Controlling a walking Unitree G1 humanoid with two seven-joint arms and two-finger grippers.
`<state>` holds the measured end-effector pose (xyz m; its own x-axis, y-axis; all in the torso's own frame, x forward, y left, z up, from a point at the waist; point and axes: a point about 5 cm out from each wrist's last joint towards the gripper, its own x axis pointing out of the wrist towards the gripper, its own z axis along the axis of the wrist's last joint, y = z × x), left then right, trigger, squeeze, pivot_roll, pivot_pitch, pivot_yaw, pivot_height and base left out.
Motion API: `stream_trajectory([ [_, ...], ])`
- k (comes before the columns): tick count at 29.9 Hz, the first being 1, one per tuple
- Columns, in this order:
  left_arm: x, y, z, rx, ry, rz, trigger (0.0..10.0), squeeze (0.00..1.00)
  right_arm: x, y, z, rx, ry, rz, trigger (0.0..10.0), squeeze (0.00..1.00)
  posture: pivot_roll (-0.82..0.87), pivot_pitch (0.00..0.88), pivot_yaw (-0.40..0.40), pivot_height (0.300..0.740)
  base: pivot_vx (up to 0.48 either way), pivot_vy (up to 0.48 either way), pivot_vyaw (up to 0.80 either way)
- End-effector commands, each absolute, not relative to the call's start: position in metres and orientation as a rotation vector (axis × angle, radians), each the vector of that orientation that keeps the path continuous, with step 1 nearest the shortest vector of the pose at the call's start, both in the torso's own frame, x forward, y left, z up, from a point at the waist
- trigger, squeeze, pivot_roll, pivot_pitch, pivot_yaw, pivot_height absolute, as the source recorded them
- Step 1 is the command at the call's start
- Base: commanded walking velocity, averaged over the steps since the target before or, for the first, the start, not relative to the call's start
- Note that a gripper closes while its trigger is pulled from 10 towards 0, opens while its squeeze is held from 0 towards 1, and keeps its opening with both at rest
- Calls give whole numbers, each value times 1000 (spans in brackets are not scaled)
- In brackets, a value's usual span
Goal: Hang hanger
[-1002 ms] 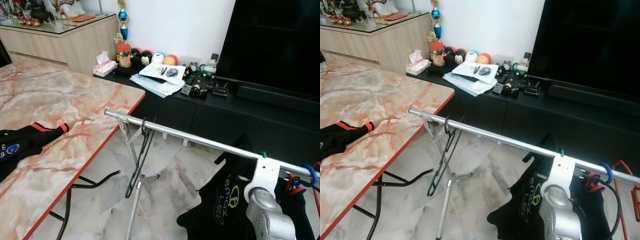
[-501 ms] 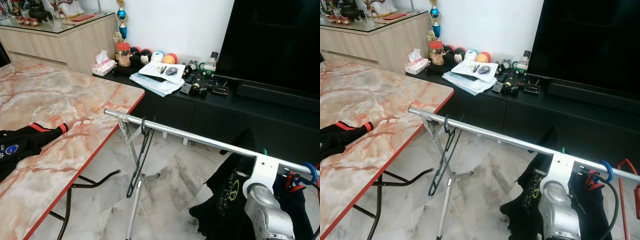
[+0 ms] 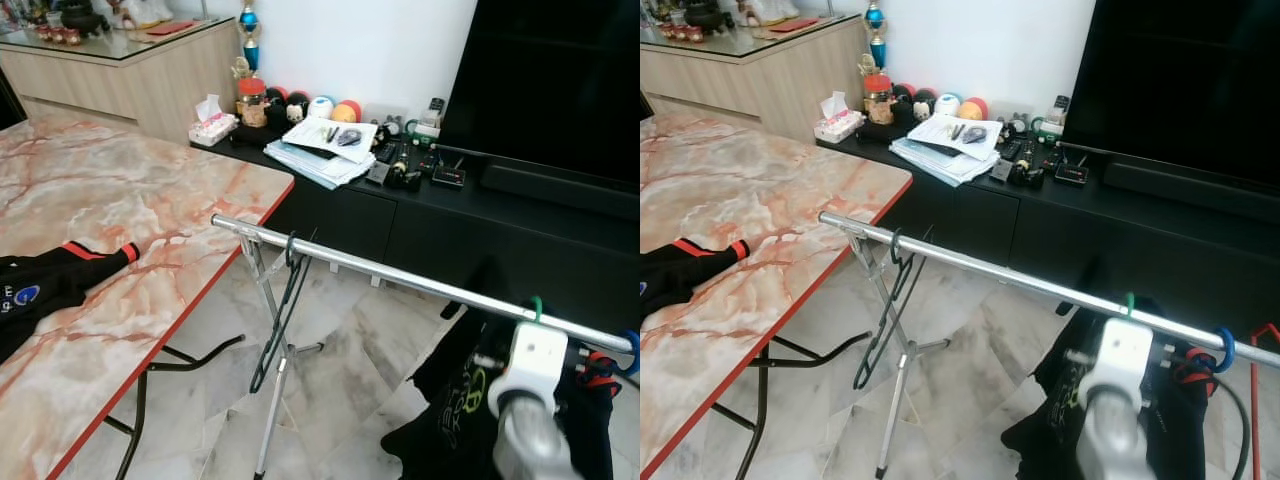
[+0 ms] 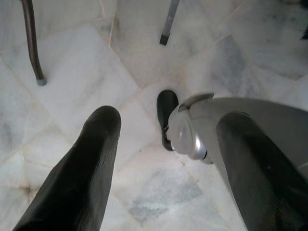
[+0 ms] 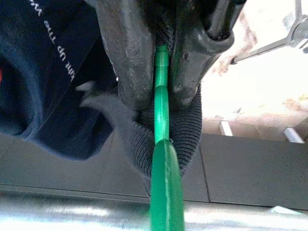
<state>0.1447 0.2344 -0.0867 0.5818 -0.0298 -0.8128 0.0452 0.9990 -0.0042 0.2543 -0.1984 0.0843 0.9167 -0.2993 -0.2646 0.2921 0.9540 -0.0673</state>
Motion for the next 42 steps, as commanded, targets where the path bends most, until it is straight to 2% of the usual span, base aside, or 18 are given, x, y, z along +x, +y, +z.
stream_trajectory([
  [1, 139, 235, -89, 24, 980, -48, 10000, 0, 258, -198, 103, -32, 172, -299, 0, 0, 138, 47, -7, 740, 0, 0, 0],
  [6, 139, 235, -89, 23, 982, -47, 10000, 0, 253, -196, 108, -49, 129, -266, 0, 0, 134, 38, -13, 740, 0, 0, 0],
  [12, 137, 236, -90, 24, 991, -45, 10000, 0, 241, -200, 79, -122, 327, -294, 0, 0, 126, 31, -12, 740, 0, 0, 0],
  [13, 137, 236, -90, 24, 995, -45, 10000, 0, 239, -201, 72, -127, 372, -298, 275, 0, 119, 26, -12, 740, 0, 0, 0],
  [14, 136, 235, -91, 26, 1005, -45, 10000, 0, 235, -204, 60, -62, 425, -325, 4824, 0, 121, 19, -13, 740, 0, 0, 0],
  [15, 135, 235, -91, 27, 1008, -44, 10000, 0, 234, -204, 54, -22, 448, -337, 10000, 0, 124, 14, -13, 740, 0, 0, 0],
  [17, 134, 235, -92, 26, 1012, -37, 10000, 0, 233, -205, 45, 54, 486, -362, 10000, 0, 126, 4, -15, 740, 0, 0, 0],
  [27, 129, 235, -94, 3, 1048, -5, 10000, 0, 255, -196, 43, 89, 452, -320, 10000, 0, 137, 0, -14, 740, 0, 0, 0],
  [42, 127, 232, -96, -2, 1055, -1, 10000, 0, 266, -200, 42, 45, 419, -316, 10000, 0, 129, 0, -10, 740, -315, 0, 0],
])
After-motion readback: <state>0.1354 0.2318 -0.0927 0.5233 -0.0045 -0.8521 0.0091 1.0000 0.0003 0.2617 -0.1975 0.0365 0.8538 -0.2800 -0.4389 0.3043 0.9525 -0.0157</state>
